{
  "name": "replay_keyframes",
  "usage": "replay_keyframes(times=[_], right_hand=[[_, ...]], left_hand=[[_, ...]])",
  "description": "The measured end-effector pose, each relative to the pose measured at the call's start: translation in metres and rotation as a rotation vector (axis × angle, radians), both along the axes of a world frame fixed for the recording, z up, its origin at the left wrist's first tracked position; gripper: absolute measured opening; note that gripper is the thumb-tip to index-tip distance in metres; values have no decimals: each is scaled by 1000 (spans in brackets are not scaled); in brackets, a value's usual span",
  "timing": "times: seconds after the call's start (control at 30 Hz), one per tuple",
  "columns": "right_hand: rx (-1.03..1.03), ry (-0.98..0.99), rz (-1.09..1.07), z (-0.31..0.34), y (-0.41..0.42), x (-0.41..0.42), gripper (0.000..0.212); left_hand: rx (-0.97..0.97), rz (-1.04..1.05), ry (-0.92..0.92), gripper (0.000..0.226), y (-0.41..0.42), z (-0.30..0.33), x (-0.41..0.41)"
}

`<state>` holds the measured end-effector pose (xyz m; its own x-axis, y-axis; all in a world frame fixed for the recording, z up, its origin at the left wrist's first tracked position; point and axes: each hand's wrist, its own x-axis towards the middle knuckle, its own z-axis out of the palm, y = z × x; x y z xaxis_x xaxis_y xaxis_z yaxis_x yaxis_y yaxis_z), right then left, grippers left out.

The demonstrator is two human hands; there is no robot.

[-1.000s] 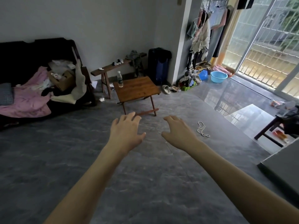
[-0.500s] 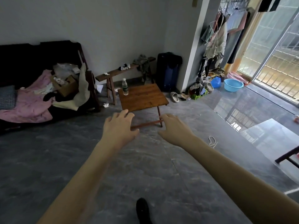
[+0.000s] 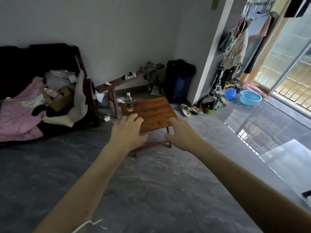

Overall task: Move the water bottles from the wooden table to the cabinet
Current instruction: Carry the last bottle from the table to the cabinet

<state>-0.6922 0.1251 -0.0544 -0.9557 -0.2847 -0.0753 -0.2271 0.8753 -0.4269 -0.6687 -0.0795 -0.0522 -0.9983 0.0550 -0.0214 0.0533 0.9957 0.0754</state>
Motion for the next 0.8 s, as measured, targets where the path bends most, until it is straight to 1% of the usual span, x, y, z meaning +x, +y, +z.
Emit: replay_keyframes(times=[0.07,0.13,0.3,0.4,0.53,0.67,0.8], right_hand=[[-15,5,-6,3,-5,-26,56],[-20,6,-7,1,-8,-50,56],[2,-32,8,-13,-15,-114,49],[2,-48,11,-18,-15,-161,50],[-10,-80,56,-22,-14,-234,36],[-17,-110,104,-21,-17,-312,35],[-17,-80,133,-26,-22,-373,37]], left_hand=[[0,2,11,66,-6,1,-25],[0,13,18,65,-10,0,-49],[-3,27,-18,66,-18,-11,-105],[-11,41,-50,66,-19,-17,-146],[4,55,-65,65,-18,-20,-214],[-10,82,-63,65,-16,-16,-284],[17,125,-57,63,-16,-18,-340]])
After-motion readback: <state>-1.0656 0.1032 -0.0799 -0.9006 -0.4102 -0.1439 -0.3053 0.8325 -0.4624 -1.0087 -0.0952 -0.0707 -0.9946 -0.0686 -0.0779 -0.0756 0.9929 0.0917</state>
